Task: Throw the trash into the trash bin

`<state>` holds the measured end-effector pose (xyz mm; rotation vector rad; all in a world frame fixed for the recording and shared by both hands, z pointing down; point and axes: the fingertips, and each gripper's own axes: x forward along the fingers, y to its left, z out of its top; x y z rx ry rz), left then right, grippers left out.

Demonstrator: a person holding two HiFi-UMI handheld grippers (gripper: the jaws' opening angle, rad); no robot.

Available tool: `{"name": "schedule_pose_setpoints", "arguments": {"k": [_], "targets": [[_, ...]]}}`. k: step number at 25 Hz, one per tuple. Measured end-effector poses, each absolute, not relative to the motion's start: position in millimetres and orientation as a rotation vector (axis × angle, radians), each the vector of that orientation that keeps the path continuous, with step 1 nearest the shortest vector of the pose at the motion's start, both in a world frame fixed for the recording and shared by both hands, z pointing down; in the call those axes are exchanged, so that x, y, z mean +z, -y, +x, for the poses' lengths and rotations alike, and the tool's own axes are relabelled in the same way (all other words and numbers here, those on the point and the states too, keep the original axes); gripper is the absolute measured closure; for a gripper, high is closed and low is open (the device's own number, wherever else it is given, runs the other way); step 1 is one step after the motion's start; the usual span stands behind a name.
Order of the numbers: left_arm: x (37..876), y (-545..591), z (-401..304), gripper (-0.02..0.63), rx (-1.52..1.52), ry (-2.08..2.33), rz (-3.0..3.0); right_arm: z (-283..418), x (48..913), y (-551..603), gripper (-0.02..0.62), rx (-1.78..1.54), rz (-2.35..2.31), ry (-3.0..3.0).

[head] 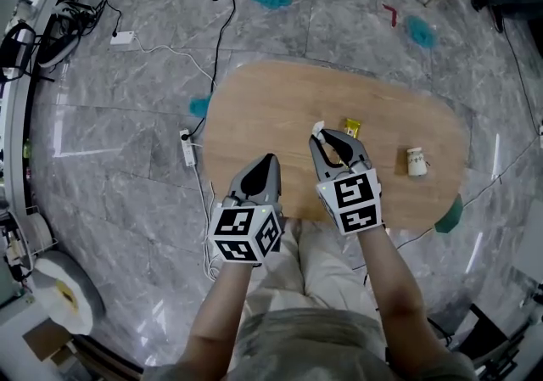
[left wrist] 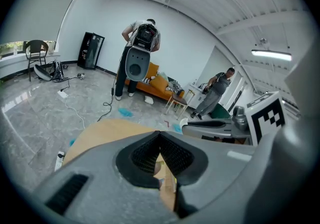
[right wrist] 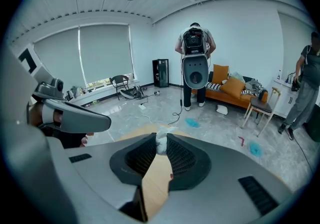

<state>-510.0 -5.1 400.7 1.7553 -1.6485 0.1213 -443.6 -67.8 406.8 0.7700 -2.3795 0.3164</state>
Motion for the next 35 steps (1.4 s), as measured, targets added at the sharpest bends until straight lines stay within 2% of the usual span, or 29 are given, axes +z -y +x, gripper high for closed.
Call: {"name": "schedule_pose_setpoints", "arguments": {"k": [18,35], "targets": [[302,-20,-458,0.606,0.148,1.590,1.898,-397,303,16,0.531,0.302,0.821,2.423],[254,-52,-417,0.606,0.220,1.548,2.015,-347,247,-18,0.531,0.280,0.881,2.446]]}}
